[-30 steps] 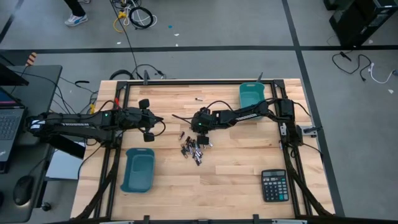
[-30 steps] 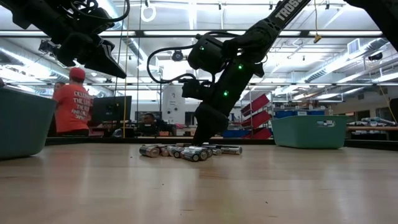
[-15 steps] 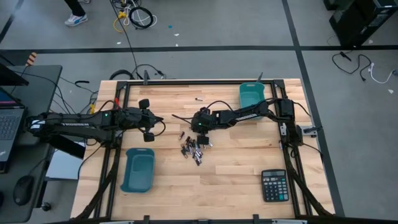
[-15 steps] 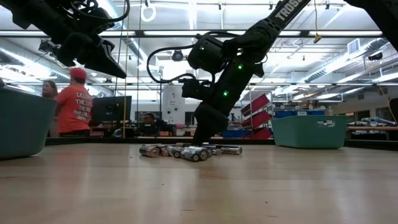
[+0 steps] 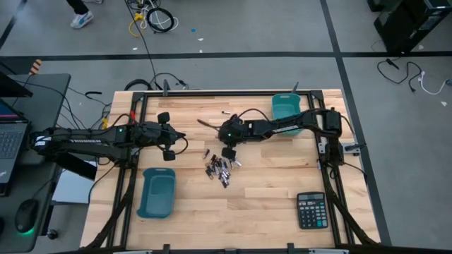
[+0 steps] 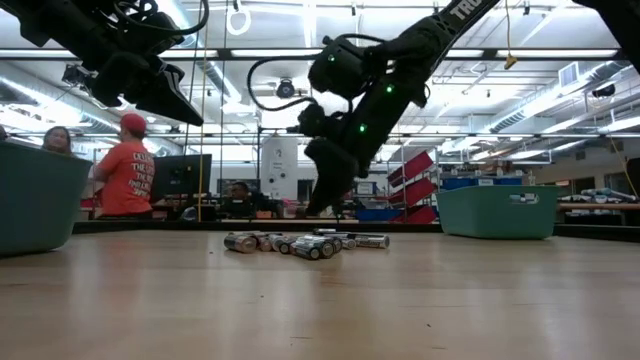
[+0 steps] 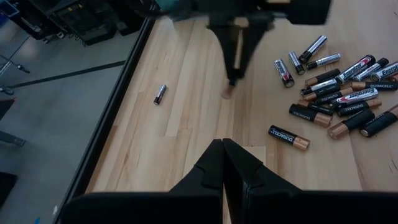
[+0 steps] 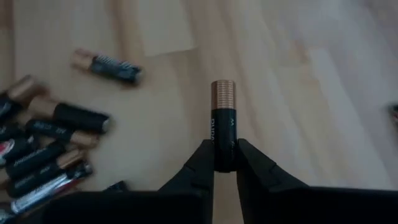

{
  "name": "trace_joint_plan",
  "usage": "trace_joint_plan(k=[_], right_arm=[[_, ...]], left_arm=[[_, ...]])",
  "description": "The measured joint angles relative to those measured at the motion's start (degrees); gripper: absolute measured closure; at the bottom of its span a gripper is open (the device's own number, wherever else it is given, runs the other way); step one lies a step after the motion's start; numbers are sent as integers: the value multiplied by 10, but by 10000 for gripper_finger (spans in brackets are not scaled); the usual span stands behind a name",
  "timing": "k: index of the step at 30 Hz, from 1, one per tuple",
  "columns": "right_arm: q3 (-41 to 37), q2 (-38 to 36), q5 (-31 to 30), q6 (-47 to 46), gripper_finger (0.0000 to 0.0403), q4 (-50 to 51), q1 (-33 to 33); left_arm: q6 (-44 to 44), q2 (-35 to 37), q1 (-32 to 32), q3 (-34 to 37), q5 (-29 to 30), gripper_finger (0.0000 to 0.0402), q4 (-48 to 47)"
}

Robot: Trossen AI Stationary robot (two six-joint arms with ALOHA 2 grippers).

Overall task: Sort batteries
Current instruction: Put the black battery into the green bin

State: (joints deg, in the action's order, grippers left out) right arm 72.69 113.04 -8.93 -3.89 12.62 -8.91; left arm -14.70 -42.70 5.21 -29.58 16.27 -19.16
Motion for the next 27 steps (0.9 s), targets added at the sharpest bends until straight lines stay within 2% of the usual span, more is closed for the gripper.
trace_joint_plan(k=[11, 20, 27], right_arm=[[0, -110, -29, -129, 364, 148, -64], [0, -211, -94, -245, 364, 340, -123], [0, -265, -165, -302, 364, 475, -160]], left_arm=[[0, 0, 0, 0, 0, 400, 0], [0, 0, 0, 0, 0, 400, 0], [0, 0, 0, 0, 0, 400, 0]])
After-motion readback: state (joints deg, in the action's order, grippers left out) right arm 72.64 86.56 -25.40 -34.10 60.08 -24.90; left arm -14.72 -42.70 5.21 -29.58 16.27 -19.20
